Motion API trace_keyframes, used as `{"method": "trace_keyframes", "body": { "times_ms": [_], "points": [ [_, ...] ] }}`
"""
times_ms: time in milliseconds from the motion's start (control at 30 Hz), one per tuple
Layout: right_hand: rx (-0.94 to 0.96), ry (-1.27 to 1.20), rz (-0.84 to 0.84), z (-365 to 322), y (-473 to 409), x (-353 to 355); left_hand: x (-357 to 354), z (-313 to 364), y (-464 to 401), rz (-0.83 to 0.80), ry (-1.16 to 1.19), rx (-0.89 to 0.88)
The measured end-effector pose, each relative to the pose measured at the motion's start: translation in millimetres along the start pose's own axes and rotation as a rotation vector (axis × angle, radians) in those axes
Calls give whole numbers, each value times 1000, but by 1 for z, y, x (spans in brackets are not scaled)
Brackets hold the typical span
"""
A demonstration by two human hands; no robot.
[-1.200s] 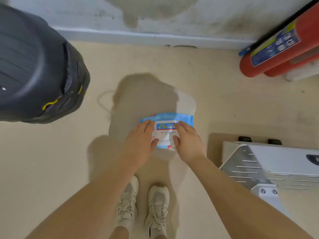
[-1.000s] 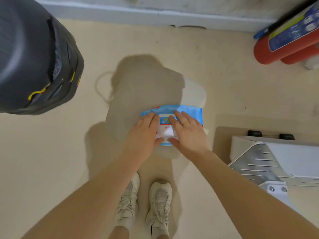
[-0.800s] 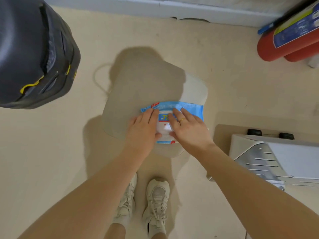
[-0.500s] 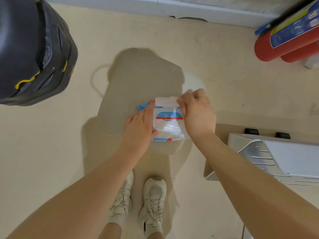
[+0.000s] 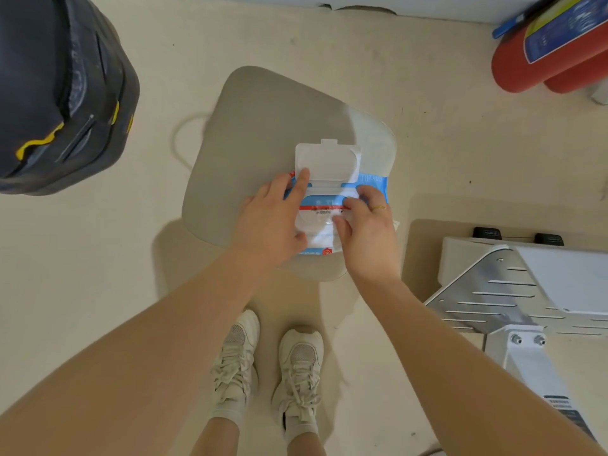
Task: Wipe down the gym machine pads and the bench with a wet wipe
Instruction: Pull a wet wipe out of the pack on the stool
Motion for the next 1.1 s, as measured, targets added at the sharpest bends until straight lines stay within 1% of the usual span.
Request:
{"method": "trace_keyframes", "body": {
  "times_ms": [167, 233, 300, 333, 400, 467, 533, 633, 733, 800, 867, 900, 967, 1000, 1100],
  "points": [
    [-229, -158, 96, -6, -5, -4, -4, -4, -3, -47, 78, 42],
    [-270, -244, 123, -10, -5, -3, -2, -4, -2, -49, 160, 87],
    [-205, -374, 99, -22, -4, -5, -1, -4, -3, -38, 209, 129],
    [-137, -448, 68, -31, -2, -7, 0, -4, -5, -22, 207, 137],
    [6, -467, 20, -44, 2, -7, 1, -6, -8, 17, 189, 136],
    [97, -403, 10, -47, 2, -3, 2, -10, -10, 39, 215, 137],
    [128, -305, 22, -41, -2, 5, 2, -13, -11, 43, 244, 107],
    [259, 38, -14, -37, -5, -3, 3, -14, -11, 69, 234, 26],
    [361, 329, -79, -43, -6, -12, 1, -14, -10, 66, 199, 7],
    [387, 454, -26, -49, -10, -7, 2, -12, -9, 65, 192, -5],
    [421, 530, -46, -54, -11, -7, 2, -11, -8, 63, 189, -11],
    [419, 566, -87, -54, -11, -10, 2, -11, -7, 60, 184, -9],
    [414, 612, -103, -53, -11, -13, 3, -10, -6, 55, 173, 6],
    [435, 607, -64, -55, -12, -13, 2, -10, -5, 46, 167, 16],
    [467, 547, -42, -50, -14, -20, -1, -10, -5, 10, 133, 31]
  ]
}}
Point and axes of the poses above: each hand's wrist, its own y-axis away from the middle knuckle, its own x-axis out of the back of the hand, z = x × y, the point moved 8 cm from there along -y, towards the middle knuckle, and after that the axes turned 7 degrees about z, right-handed, at the moved point
